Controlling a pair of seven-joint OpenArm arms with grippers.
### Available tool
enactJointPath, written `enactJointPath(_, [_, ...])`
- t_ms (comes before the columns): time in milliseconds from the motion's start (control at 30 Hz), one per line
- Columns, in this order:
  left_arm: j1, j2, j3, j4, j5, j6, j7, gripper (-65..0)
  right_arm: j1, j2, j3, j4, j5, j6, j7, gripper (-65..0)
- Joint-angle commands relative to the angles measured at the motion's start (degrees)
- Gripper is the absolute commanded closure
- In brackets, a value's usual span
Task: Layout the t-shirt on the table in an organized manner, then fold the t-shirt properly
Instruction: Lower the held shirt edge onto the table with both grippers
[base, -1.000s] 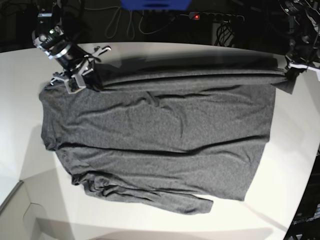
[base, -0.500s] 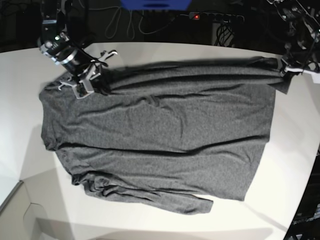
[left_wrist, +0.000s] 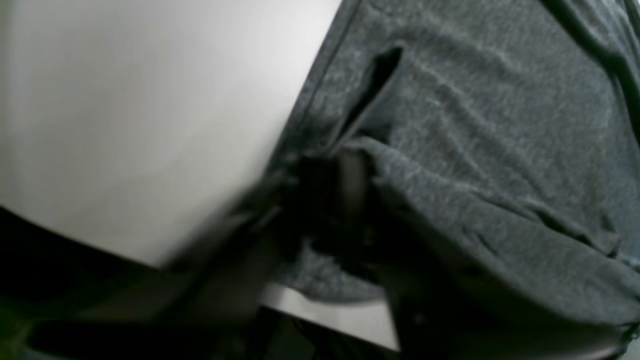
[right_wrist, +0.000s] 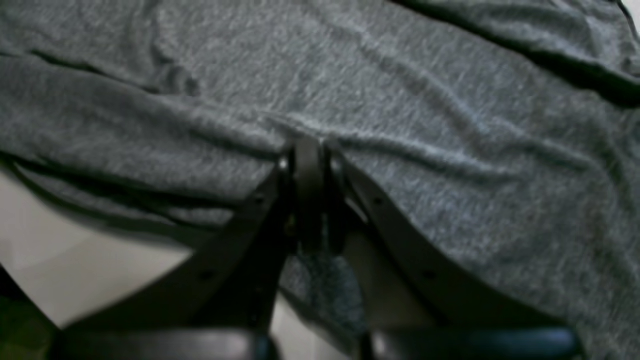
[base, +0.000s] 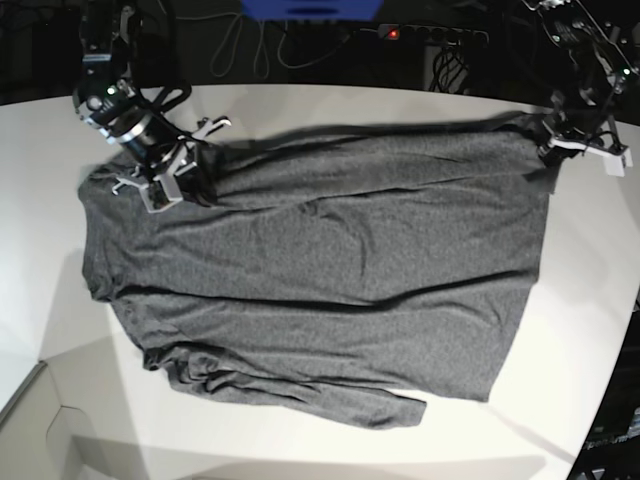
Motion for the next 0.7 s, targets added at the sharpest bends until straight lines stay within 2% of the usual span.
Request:
enactJointPath(0, [-0.1,-0.7,-0.3,0.9,-1.0,-0.1,-0.9,-18.9,0.4,0.4,0.2,0.8,0.9,0.1,1.6,0.0])
enactJointPath(67, [0.0,-0.7,-0.3,0.9,-1.0,-0.2,-0.9,-22.9,0.4,0.4,0.2,0.2,0.9,0.1,1.6,0.0])
enactJointPath(500, [2.4,-0.8,-0.5,1.7,-1.6,-0.5,-0.9,-23.5,2.0,1.7,0.3,-4.4,0.8,0.1,1.6,0.0])
enactJointPath(567, [2.7,-0.8,-0.5,1.7,-1.6,-0.5,-0.9,-24.4,2.0,1.7,0.3,-4.4,0.8,0.1,1.6,-4.0])
enactJointPath(667, [3.1,-0.8,-0.6,1.7,-1.8,-0.6,-0.9,-33.0,1.6,1.7,0.3,-4.3,0.8,0.1,1.6,-13.5])
